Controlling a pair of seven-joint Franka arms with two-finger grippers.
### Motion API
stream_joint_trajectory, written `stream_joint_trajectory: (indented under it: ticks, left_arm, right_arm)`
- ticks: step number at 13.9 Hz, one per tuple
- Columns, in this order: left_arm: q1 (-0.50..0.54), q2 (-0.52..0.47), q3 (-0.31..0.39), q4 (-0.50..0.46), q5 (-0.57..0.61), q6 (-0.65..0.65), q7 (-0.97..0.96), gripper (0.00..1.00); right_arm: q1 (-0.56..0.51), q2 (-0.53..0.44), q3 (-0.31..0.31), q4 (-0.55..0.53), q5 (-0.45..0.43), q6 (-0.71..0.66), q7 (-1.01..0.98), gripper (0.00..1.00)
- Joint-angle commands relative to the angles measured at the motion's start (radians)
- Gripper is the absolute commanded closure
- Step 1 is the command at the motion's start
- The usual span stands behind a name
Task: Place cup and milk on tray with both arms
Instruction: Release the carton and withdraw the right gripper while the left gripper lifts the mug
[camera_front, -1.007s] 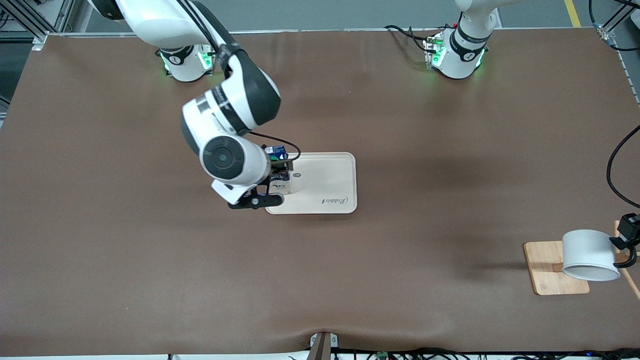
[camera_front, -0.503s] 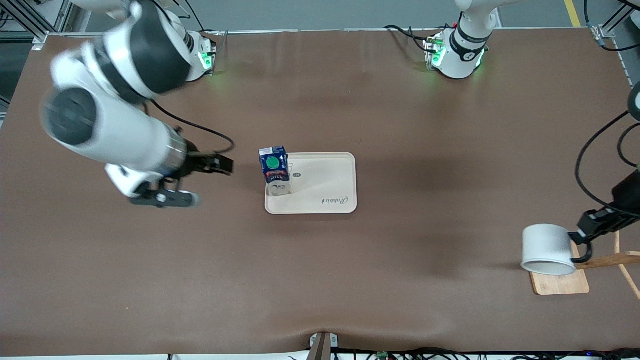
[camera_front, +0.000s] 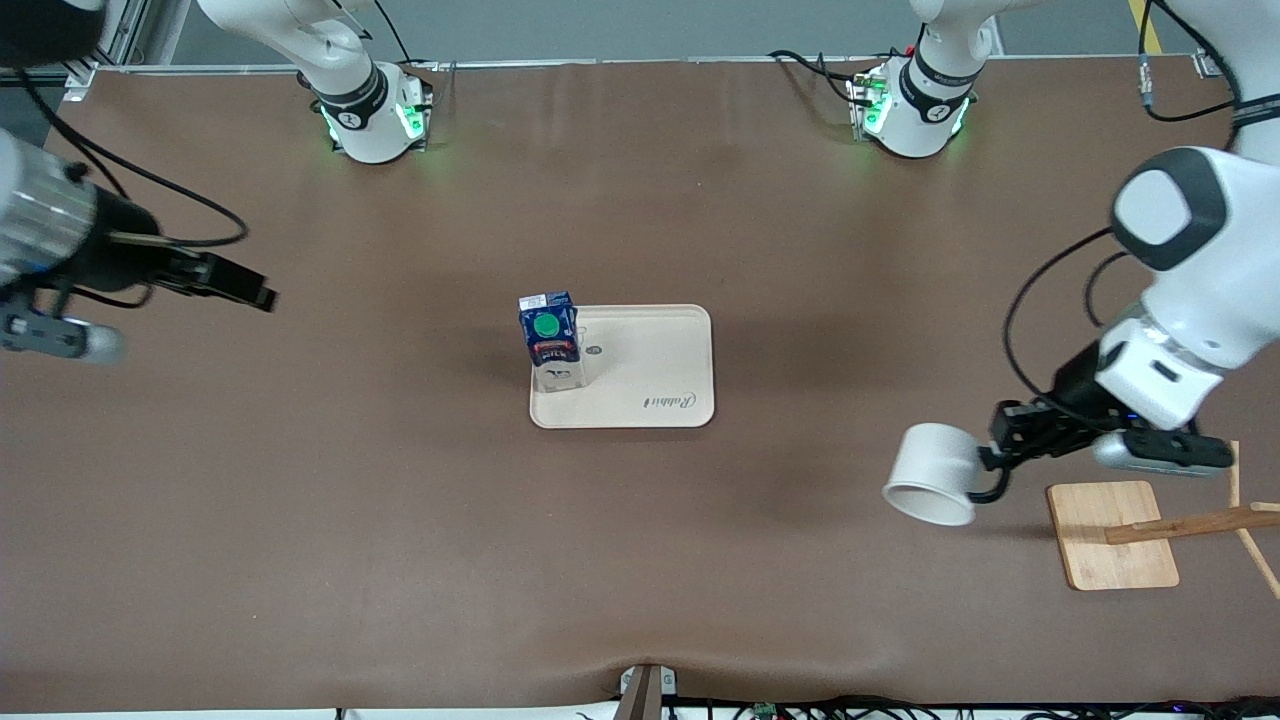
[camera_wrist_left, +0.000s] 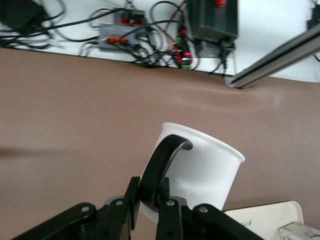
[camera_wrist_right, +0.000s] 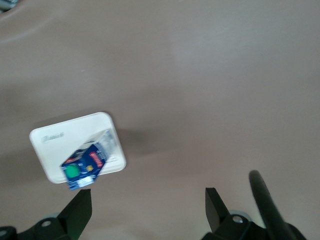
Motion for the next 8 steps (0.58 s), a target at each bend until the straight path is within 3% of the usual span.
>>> stream_joint_trajectory:
  ticks: [1,5,8]
  left_arm:
    - [0.005,-0.016,-0.097,-0.158,-0.002,0.253,0.007,1.0]
    - [0.002,0.022,-0.238,-0.339,-0.004,0.644,-0.004,1.0]
    - [-0.03,0.08,-0.305,-0.482,-0.008,0.986,-0.01,1.0]
  right_arm:
    - [0.007,-0.114,0.024,-0.105,-0.092,0.005,-0.038,0.0]
    - [0.001,-0.234,0.022,-0.257,-0.175,0.038,-0.064,0.0]
    - [-0.008,-0.329,0.019,-0.42,-0.198,0.17,-0.194,0.0]
